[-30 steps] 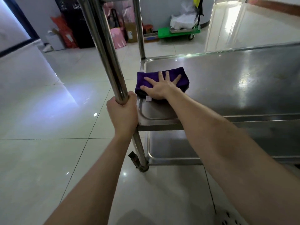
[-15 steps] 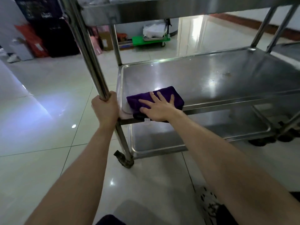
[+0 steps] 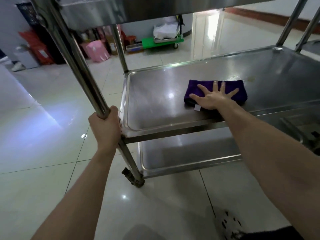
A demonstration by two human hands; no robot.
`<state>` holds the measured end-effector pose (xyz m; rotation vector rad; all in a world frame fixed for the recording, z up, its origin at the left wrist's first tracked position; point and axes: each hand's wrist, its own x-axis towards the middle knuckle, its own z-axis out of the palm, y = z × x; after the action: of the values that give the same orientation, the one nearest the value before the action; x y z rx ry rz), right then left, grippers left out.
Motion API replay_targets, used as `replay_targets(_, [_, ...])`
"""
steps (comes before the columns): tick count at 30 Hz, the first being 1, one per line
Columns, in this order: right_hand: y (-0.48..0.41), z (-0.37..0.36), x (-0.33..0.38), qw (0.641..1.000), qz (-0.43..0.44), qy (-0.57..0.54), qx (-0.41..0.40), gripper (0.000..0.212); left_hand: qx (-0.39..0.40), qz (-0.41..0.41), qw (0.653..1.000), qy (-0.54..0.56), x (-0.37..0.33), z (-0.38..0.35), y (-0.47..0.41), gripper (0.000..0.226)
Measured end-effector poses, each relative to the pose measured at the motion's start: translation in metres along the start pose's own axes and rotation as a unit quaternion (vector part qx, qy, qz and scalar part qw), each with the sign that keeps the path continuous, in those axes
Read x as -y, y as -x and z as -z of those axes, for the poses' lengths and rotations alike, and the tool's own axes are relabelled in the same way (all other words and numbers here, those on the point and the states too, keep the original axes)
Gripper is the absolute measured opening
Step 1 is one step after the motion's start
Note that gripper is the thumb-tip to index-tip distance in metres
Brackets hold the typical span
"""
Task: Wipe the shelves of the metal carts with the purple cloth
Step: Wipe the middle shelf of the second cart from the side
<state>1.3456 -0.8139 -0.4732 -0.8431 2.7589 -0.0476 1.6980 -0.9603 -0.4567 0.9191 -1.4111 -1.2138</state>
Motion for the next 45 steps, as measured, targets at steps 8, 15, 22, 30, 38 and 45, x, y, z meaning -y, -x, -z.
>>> replay_targets(8, [-0.041,-0.004,0.185,0.988,0.148,0.044,0.000,0.094,-0.006,-0.014,1.000,0.005,0.005,-0.001,0.002,0.046])
replay_targets(15, [-0.006,-0.013,0.258,0.976,0.212,0.043,0.017,0.081,-0.029,-0.011,1.000,-0.003,0.000,-0.003,0.004,0.042])
replay_targets(22, [0.084,-0.050,0.209,0.961,0.272,0.043,0.007,0.074,-0.008,0.004,1.000,-0.012,-0.008,-0.001,0.007,0.039])
replay_targets(30, [0.125,-0.045,0.102,0.964,0.264,-0.006,0.001,0.067,0.013,0.009,0.999,-0.046,-0.009,0.005,0.006,0.028])
replay_targets(38, [0.120,-0.025,-0.012,0.996,0.081,-0.034,-0.018,0.093,0.039,-0.004,0.998,-0.049,0.003,0.006,0.000,0.036])
replay_targets(45, [0.120,-0.026,-0.009,0.995,0.095,-0.025,-0.012,0.092,-0.142,-0.063,0.977,-0.145,0.003,0.014,0.042,0.059])
